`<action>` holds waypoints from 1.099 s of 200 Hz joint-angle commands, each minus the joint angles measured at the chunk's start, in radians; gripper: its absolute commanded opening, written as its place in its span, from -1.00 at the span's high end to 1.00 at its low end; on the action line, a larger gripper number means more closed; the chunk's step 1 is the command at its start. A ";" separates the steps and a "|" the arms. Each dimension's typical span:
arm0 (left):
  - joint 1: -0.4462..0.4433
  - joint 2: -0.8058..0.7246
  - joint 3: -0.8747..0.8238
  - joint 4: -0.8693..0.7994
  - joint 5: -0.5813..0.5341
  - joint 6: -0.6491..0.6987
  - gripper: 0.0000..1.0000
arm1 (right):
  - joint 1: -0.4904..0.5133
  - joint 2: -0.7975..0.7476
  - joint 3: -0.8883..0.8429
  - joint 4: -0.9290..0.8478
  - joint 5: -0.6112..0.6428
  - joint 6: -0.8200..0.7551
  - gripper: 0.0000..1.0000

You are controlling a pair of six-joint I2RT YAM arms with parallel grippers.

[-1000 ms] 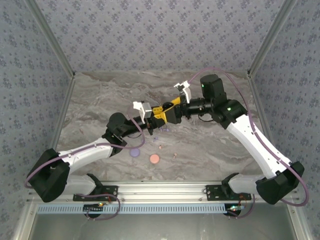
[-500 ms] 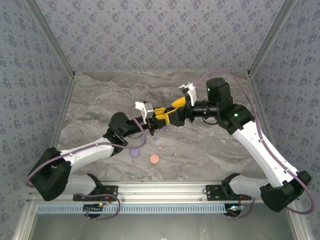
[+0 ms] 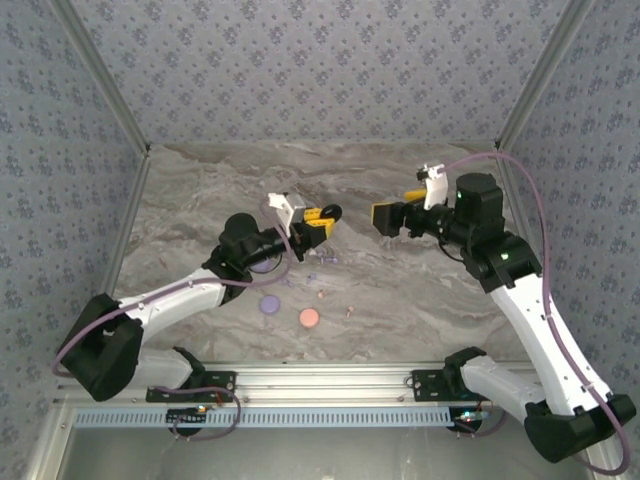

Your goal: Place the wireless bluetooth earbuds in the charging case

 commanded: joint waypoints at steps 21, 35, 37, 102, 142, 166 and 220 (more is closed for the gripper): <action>0.079 0.079 0.085 -0.216 -0.045 -0.079 1.00 | -0.070 -0.037 -0.106 0.070 0.034 0.126 -1.00; 0.101 0.125 0.130 -0.310 -0.065 -0.100 1.00 | -0.075 -0.029 -0.113 0.060 0.039 0.129 -1.00; 0.104 0.131 0.135 -0.326 -0.067 -0.103 1.00 | -0.075 -0.028 -0.113 0.058 0.042 0.128 -1.00; 0.185 0.457 0.386 -0.616 -0.068 -0.209 1.00 | -0.077 -0.017 -0.128 0.030 0.074 0.125 -1.00; 0.215 0.622 0.493 -0.627 -0.004 -0.265 1.00 | -0.077 -0.023 -0.133 0.005 0.089 0.118 -1.00; 0.218 0.670 0.513 -0.613 0.015 -0.283 1.00 | -0.077 -0.028 -0.139 -0.001 0.096 0.116 -1.00; 0.224 0.727 0.513 -0.604 0.017 -0.300 0.77 | -0.076 -0.024 -0.145 0.000 0.101 0.114 -1.00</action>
